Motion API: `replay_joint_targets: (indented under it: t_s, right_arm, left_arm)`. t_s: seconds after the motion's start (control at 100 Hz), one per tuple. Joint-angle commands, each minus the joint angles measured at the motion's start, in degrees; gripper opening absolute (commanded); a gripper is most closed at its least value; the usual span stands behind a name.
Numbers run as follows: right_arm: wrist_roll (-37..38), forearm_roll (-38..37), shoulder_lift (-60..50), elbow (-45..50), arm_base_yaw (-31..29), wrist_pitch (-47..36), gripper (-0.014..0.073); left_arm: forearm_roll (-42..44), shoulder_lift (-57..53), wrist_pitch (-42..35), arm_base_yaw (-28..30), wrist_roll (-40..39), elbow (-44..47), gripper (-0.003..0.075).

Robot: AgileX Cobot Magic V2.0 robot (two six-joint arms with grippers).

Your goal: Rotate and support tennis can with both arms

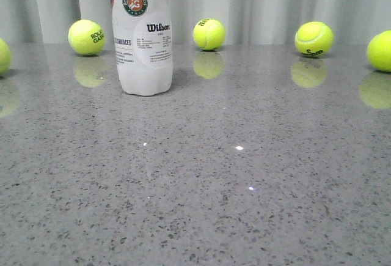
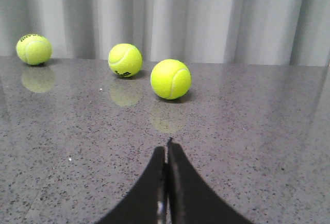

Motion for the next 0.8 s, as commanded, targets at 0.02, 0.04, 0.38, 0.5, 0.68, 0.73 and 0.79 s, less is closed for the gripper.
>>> replay_joint_targets:
  t_s: [0.02,0.04,0.38,0.5,0.68,0.73,0.79]
  right_arm:
    - [0.2,-0.5,-3.5,0.2,-0.3,-1.0,-0.0061]
    - [0.2,-0.6,-3.2,0.2,-0.3,-1.0,-0.0061]
    - [0.2,-0.6,-3.1,0.2,-0.2,0.0,-0.0061]
    - [0.2,-0.6,-3.1,0.2,-0.2,0.7,-0.0061]
    - [0.2,-0.6,-3.1,0.2,-0.2,0.7,-0.0061]
    - [0.2,-0.6,-3.1,0.2,-0.2,0.7,-0.0061]
    - [0.2,-0.6,-3.1,0.2,-0.2,0.7,-0.0061]
  left_arm:
    - [-0.5,-1.9,-4.6,0.2,-0.7,2.5,-0.0019]
    - [-0.5,-1.9,-4.6,0.2,-0.7,2.5,-0.0019]
    - [-0.5,-1.9,-4.6,0.2,-0.7,2.5,-0.0019]
    - [-0.5,-1.9,-4.6,0.2,-0.7,2.5,-0.0019]
    - [-0.5,-1.9,-4.6,0.2,-0.7,2.5,-0.0019]
    - [-0.5,-1.9,-4.6,0.2,-0.7,2.5,-0.0019]
    - [-0.5,-1.9,-4.6,0.2,-0.7,2.5,-0.0019]
